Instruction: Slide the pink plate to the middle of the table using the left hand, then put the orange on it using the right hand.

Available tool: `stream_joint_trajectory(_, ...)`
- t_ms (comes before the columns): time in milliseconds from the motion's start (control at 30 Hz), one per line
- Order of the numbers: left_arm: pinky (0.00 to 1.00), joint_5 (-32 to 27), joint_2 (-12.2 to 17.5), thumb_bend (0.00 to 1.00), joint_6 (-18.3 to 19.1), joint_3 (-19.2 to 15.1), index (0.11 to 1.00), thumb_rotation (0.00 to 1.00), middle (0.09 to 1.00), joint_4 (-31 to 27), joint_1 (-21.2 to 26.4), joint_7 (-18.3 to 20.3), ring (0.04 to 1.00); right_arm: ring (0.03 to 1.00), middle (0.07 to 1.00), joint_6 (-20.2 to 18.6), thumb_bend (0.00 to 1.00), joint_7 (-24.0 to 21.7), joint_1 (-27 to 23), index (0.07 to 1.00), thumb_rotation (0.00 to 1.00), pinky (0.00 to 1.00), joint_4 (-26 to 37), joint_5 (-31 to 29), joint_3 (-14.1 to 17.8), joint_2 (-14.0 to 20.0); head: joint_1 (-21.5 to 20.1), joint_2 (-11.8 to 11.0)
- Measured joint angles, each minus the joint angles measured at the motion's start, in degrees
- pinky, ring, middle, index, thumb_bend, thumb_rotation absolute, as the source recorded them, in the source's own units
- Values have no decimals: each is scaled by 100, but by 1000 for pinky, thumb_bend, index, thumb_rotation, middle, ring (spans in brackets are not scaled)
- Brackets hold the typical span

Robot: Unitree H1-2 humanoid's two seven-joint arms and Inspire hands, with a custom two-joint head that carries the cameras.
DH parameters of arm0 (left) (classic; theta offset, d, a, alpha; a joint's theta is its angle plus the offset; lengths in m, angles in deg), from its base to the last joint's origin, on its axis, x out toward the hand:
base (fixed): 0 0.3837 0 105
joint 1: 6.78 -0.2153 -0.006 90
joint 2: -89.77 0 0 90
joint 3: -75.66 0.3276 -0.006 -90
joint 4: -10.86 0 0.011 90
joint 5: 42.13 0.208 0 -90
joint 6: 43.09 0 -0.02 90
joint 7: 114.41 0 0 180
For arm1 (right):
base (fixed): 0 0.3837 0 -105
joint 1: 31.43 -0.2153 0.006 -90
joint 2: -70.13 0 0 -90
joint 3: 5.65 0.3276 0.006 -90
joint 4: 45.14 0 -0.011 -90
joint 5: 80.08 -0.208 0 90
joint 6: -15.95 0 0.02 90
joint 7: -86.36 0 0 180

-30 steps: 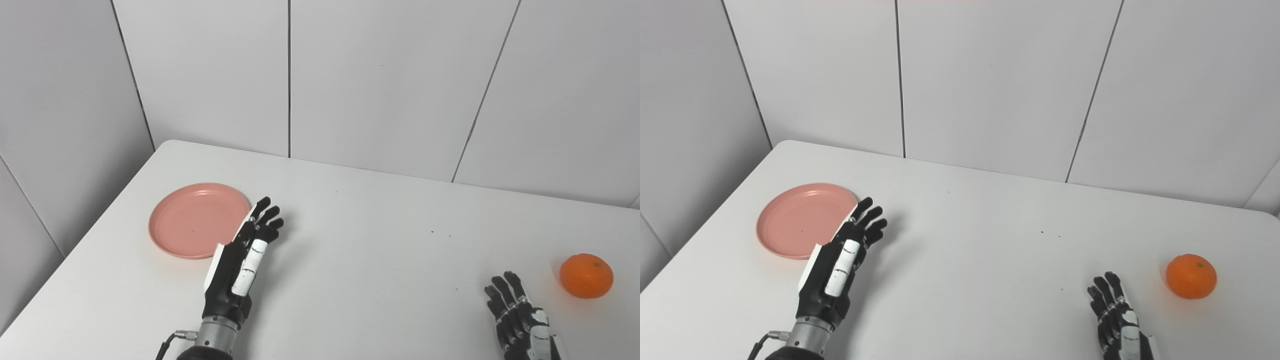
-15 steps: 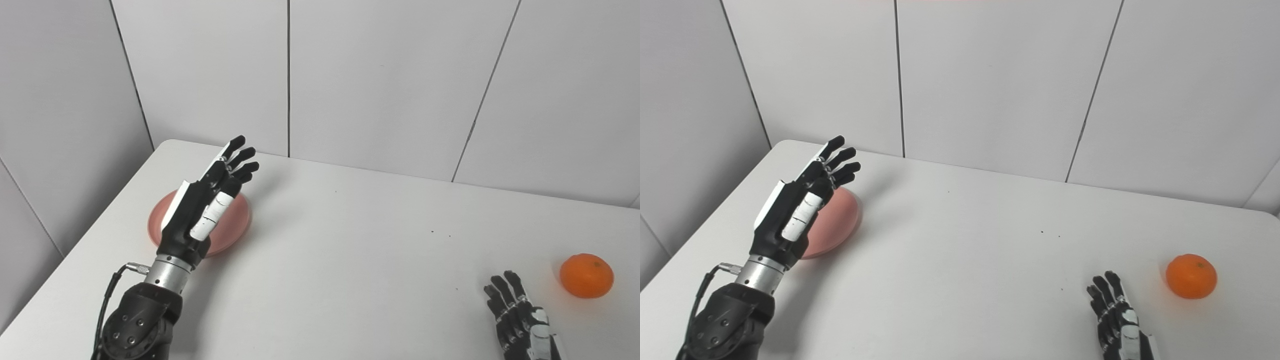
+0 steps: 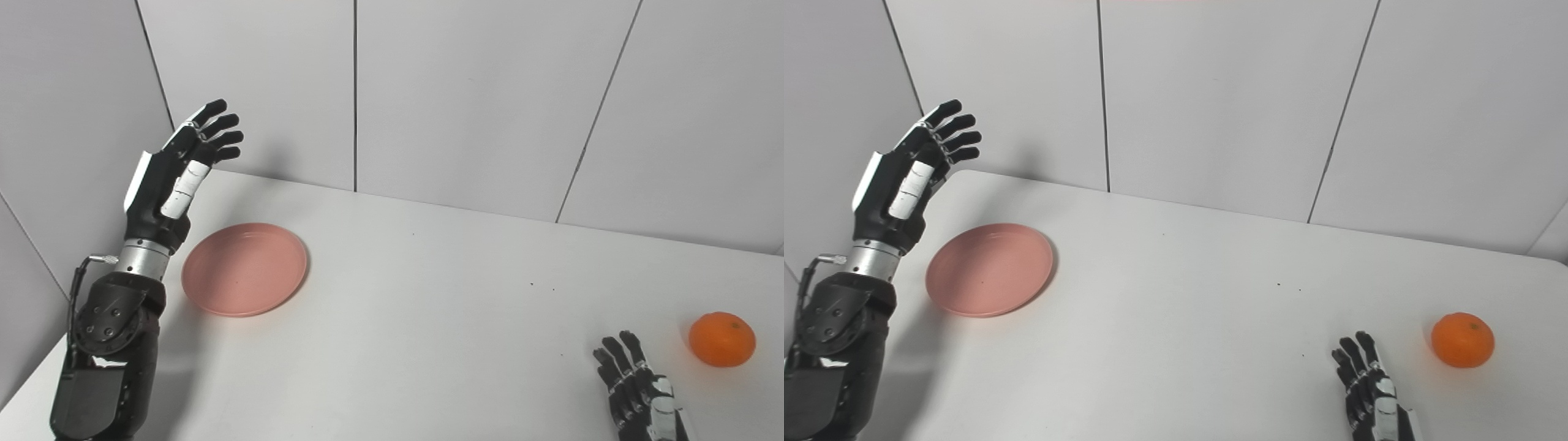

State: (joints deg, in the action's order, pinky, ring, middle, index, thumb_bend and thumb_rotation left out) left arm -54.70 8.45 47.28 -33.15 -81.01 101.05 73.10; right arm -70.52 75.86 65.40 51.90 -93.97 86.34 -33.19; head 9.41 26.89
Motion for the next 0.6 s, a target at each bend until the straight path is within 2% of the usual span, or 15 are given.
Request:
stream_joint_trajectory(267, 777, -71, 282, 963, -3, -168, 847, 721, 839, 709, 263, 7, 816, 926, 927, 0, 791, 0, 1, 955, 1000, 1000, 0, -1, 1, 1, 0, 9)
stream_joint_trajectory(400, 762, -280, 290, 956, 4, -322, 837, 708, 827, 1186, 329, -1, 803, 922, 926, 0, 788, 0, 1, 956, 1000, 1000, 1, -5, -1, 2, 0, 35)
stream_joint_trajectory(600, 769, -515, 282, 889, 37, -509, 858, 753, 826, 1649, 357, -94, 810, 923, 925, 0, 789, 0, 9, 956, 1000, 1000, 3, -13, 1, 8, -18, 70)
